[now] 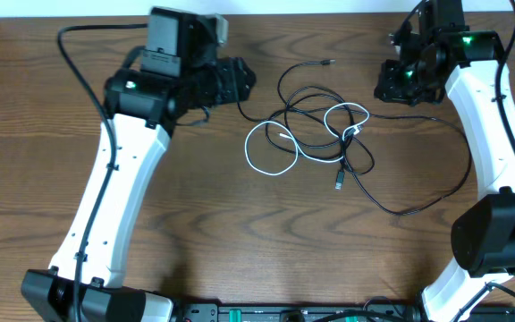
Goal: Untangle cables
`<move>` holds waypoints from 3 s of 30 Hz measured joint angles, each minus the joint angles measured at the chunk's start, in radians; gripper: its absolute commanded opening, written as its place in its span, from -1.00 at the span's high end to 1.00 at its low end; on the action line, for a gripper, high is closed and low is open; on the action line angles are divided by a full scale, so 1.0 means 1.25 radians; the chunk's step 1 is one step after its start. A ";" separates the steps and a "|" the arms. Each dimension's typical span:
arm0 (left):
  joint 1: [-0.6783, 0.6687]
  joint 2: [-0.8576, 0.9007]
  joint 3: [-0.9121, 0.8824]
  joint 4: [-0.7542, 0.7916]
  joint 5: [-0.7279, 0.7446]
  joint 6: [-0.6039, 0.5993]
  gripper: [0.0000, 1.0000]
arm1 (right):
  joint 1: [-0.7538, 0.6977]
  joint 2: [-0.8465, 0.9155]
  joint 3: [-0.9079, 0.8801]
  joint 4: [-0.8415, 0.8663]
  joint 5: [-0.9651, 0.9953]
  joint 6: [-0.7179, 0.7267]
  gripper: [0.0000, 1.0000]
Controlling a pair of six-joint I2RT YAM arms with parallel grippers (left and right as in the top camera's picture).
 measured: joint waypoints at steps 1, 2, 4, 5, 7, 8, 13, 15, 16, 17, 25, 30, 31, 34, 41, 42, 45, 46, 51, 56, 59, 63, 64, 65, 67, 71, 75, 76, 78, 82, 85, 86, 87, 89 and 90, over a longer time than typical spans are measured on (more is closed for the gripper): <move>-0.011 0.004 -0.001 0.000 0.000 0.005 -0.06 | -0.005 0.000 0.000 0.000 0.010 0.005 0.24; -0.021 0.009 -0.001 0.000 0.000 0.007 -0.06 | -0.012 0.000 0.000 0.001 0.018 0.004 0.10; -0.040 0.025 -0.001 0.002 0.000 0.010 -0.06 | -0.028 0.000 0.000 0.001 0.030 0.013 -0.04; -0.049 0.036 -0.001 0.002 0.000 0.011 -0.07 | -0.038 0.000 0.000 0.001 0.034 0.014 -0.08; -0.068 0.069 -0.001 0.014 0.000 0.013 -0.12 | -0.061 0.000 0.000 0.001 0.042 0.016 -0.15; -0.078 0.087 -0.001 0.023 0.000 0.013 -0.14 | -0.071 0.000 0.000 0.001 0.045 0.016 -0.19; -0.136 0.182 -0.005 0.105 0.000 0.031 -0.31 | -0.125 0.000 -0.001 0.001 0.051 0.019 -0.28; -0.169 0.223 -0.008 0.156 0.000 0.058 -0.41 | -0.143 0.000 -0.002 -0.003 0.052 0.019 -0.29; -0.182 0.238 -0.009 0.175 0.000 0.067 -0.46 | -0.152 0.000 -0.003 -0.005 0.052 0.019 -0.30; -0.197 0.255 -0.009 0.197 0.000 0.081 -0.49 | -0.160 0.000 -0.004 -0.007 0.053 0.019 -0.30; -0.298 0.383 -0.011 0.346 0.000 0.143 -0.54 | -0.168 0.000 -0.005 -0.011 0.057 0.009 -0.33; -0.320 0.453 -0.011 0.413 0.000 0.154 -0.54 | -0.168 0.000 -0.005 -0.013 0.057 0.003 -0.33; -0.322 0.465 -0.011 0.427 -0.001 0.154 -0.54 | -0.168 0.000 -0.005 -0.013 0.057 0.003 -0.33; -0.328 0.490 -0.011 0.457 -0.020 0.155 -0.55 | -0.168 0.000 -0.005 -0.013 0.057 0.001 -0.34; -0.340 0.506 -0.011 0.494 -0.105 0.154 -0.42 | -0.168 0.000 -0.005 -0.013 0.057 0.000 -0.35; -0.341 0.506 -0.011 0.495 -0.108 0.155 -0.35 | -0.168 0.000 -0.005 -0.014 0.057 -0.002 -0.35; -0.343 0.506 -0.011 0.496 -0.122 0.153 0.17 | -0.168 0.000 -0.005 -0.013 0.057 -0.003 -0.36; -0.344 0.506 -0.011 0.498 -0.124 0.154 0.38 | -0.168 0.000 -0.005 -0.013 0.057 -0.003 -0.36; -0.344 0.507 -0.011 0.499 -0.132 0.160 0.85 | -0.166 0.000 -0.005 -0.014 0.057 -0.005 -0.36; -0.343 0.504 -0.011 0.451 -0.132 0.159 0.85 | -0.157 0.000 -0.011 -0.014 0.057 -0.005 -0.36; -0.336 0.468 -0.014 0.382 -0.130 0.150 0.86 | -0.148 0.000 -0.021 -0.009 0.057 -0.005 -0.38; -0.309 0.359 -0.022 0.303 -0.105 0.139 0.85 | -0.139 0.000 -0.044 0.009 0.050 -0.006 -0.38; -0.300 0.326 -0.022 0.296 -0.094 0.136 0.85 | -0.137 0.000 -0.052 0.016 0.043 -0.007 -0.39; -0.290 0.293 -0.022 0.287 -0.081 0.135 0.85 | -0.136 0.000 -0.059 0.021 0.034 -0.013 -0.38; -0.268 0.226 -0.022 0.284 -0.048 0.133 0.85 | -0.136 0.000 -0.073 0.034 -0.013 -0.033 -0.38; -0.231 0.133 -0.021 0.286 0.012 0.132 0.85 | -0.136 0.000 -0.079 0.047 -0.141 -0.088 -0.39; -0.216 0.103 -0.021 0.288 0.068 0.129 0.85 | -0.133 0.000 -0.079 0.063 -0.293 -0.148 -0.41; -0.213 0.103 -0.021 0.288 0.080 0.129 0.85 | -0.131 0.000 -0.079 0.071 -0.324 -0.157 -0.41; -0.212 0.104 -0.022 0.288 0.098 0.127 0.85 | -0.121 0.000 -0.079 0.087 -0.383 -0.172 -0.42; -0.209 0.104 -0.022 0.294 0.119 0.120 0.85 | -0.091 0.000 -0.079 0.099 -0.453 -0.188 -0.42; -0.207 0.104 -0.022 0.312 0.127 0.108 0.85 | -0.062 0.000 -0.079 0.098 -0.460 -0.192 -0.40; -0.207 0.104 -0.022 0.318 0.128 0.105 0.85 | -0.054 0.000 -0.079 0.099 -0.458 -0.192 -0.40; -0.206 0.104 -0.022 0.324 0.129 0.101 0.85 | -0.046 0.001 -0.079 0.098 -0.455 -0.191 -0.41; -0.205 0.104 -0.022 0.327 0.130 0.092 0.85 | -0.028 0.004 -0.079 0.101 -0.452 -0.186 -0.39; -0.204 0.104 -0.022 0.327 0.130 0.090 0.85 | -0.020 0.007 -0.079 0.102 -0.450 -0.183 -0.37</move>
